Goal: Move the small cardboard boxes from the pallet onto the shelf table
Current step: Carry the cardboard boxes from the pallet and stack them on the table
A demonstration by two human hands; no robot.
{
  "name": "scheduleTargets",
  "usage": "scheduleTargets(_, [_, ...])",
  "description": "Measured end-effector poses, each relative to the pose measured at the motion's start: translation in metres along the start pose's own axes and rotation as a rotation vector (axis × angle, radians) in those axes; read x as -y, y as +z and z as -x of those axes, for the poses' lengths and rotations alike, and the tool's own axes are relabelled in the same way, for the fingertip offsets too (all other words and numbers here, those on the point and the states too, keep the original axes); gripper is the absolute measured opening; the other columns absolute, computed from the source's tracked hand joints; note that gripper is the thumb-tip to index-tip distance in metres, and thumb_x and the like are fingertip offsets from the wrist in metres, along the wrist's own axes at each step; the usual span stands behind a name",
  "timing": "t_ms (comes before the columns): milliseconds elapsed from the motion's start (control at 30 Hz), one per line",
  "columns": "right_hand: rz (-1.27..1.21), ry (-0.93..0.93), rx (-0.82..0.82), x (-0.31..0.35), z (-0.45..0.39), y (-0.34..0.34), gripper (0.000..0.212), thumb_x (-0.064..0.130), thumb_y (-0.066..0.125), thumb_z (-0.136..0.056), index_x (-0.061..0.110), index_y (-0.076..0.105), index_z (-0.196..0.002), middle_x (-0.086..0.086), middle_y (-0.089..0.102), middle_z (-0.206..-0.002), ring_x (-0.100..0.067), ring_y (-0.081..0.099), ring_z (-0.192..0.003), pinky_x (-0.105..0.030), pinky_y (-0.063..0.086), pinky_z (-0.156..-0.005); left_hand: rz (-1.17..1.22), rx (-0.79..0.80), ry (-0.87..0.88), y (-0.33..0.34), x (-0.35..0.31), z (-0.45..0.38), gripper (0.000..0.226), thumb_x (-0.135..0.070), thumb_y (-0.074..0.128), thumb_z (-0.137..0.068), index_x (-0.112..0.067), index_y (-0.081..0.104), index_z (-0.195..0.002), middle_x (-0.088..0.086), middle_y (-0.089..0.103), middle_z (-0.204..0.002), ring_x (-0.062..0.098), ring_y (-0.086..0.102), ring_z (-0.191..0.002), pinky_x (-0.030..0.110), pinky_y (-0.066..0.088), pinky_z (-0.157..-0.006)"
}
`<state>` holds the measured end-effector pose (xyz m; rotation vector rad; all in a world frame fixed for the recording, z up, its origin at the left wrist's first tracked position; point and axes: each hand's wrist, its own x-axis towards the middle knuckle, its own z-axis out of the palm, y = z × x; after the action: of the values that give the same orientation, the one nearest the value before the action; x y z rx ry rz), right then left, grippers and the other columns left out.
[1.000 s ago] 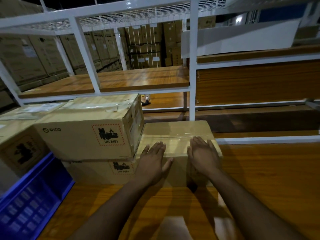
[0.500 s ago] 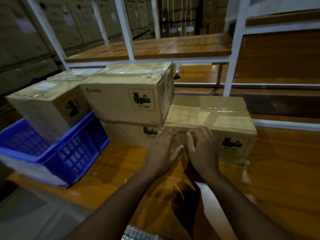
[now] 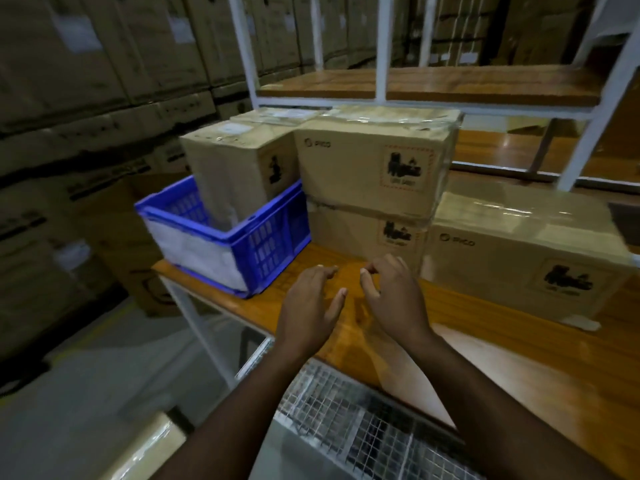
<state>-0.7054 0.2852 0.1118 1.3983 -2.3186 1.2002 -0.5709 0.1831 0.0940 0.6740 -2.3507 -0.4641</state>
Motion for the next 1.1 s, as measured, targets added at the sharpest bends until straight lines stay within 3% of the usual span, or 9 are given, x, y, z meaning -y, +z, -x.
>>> scheduleTargets(200, [-0.03, -0.089, 0.153, 0.078, 0.045, 0.058, 0.008, 0.021, 0.06, -0.095, 0.016, 0.065, -0.089, 0.0, 0.061, -0.09, -0.021, 0.055, -0.092, -0.036, 0.043, -0.073, 0.024, -0.12, -0.158, -0.065, 0.059, 0.084, 0.041, -0.043, 0.057, -0.097, -0.013, 0.062, -0.125, 0.003, 0.065, -0.121, 0.02, 0.058, -0.115, 0.031, 0.045, -0.097])
scheduleTargets(333, [-0.105, -0.129, 0.267, 0.13, 0.081, 0.096, 0.006, 0.019, 0.059, -0.094, 0.018, 0.065, -0.091, 0.006, 0.059, -0.089, -0.017, 0.054, -0.09, -0.031, 0.04, -0.073, -0.014, -0.162, -0.283, -0.105, 0.093, 0.145, 0.035, -0.033, 0.065, -0.097, -0.014, 0.063, -0.126, 0.0, 0.066, -0.12, 0.016, 0.057, -0.115, 0.029, 0.046, -0.095])
scheduleTargets(467, [-0.165, -0.162, 0.412, 0.174, 0.116, 0.132, 0.008, 0.022, 0.057, -0.093, 0.022, 0.064, -0.089, 0.007, 0.06, -0.09, -0.012, 0.055, -0.088, -0.035, 0.049, -0.076, -0.055, -0.172, -0.421, -0.142, 0.117, 0.204, 0.034, -0.034, 0.064, -0.097, -0.017, 0.063, -0.127, -0.002, 0.066, -0.121, 0.013, 0.057, -0.116, 0.025, 0.044, -0.093])
scheduleTargets(600, [-0.156, -0.215, 0.528, 0.212, 0.142, 0.164, 0.011, 0.024, 0.057, -0.093, 0.019, 0.066, -0.09, 0.002, 0.061, -0.09, -0.015, 0.056, -0.09, -0.035, 0.048, -0.077, -0.077, -0.195, -0.561, -0.168, 0.143, 0.25, 0.035, -0.034, 0.065, -0.097, -0.016, 0.063, -0.127, -0.002, 0.066, -0.12, 0.015, 0.059, -0.112, 0.024, 0.043, -0.091])
scheduleTargets(700, [-0.17, -0.243, 0.602, 0.239, 0.152, 0.188, 0.011, 0.025, 0.057, -0.093, 0.019, 0.065, -0.088, 0.002, 0.062, -0.091, -0.016, 0.055, -0.091, -0.034, 0.048, -0.077, -0.101, -0.238, -0.661, -0.182, 0.165, 0.275, 0.035, -0.035, 0.064, -0.097, -0.017, 0.063, -0.128, -0.002, 0.067, -0.121, 0.016, 0.058, -0.115, 0.029, 0.046, -0.095])
scheduleTargets(900, [-0.22, -0.307, 0.732, 0.285, 0.152, 0.25, 0.015, 0.023, 0.057, -0.091, 0.021, 0.06, -0.077, 0.0, 0.062, -0.084, -0.02, 0.057, -0.086, -0.04, 0.049, -0.077, -0.176, -0.267, -0.843, -0.209, 0.214, 0.303, 0.039, -0.033, 0.062, -0.099, -0.016, 0.06, -0.133, 0.0, 0.062, -0.131, 0.017, 0.052, -0.125, 0.02, 0.033, -0.096])
scheduleTargets(1100, [-0.242, -0.317, 0.832, 0.313, 0.14, 0.322, 0.01, 0.02, 0.058, -0.092, 0.015, 0.066, -0.089, -0.002, 0.065, -0.092, -0.02, 0.058, -0.091, -0.037, 0.048, -0.08, -0.23, -0.265, -0.986, -0.228, 0.272, 0.307, 0.039, -0.032, 0.062, -0.098, -0.018, 0.059, -0.134, -0.001, 0.062, -0.131, 0.017, 0.052, -0.125, 0.029, 0.04, -0.102])
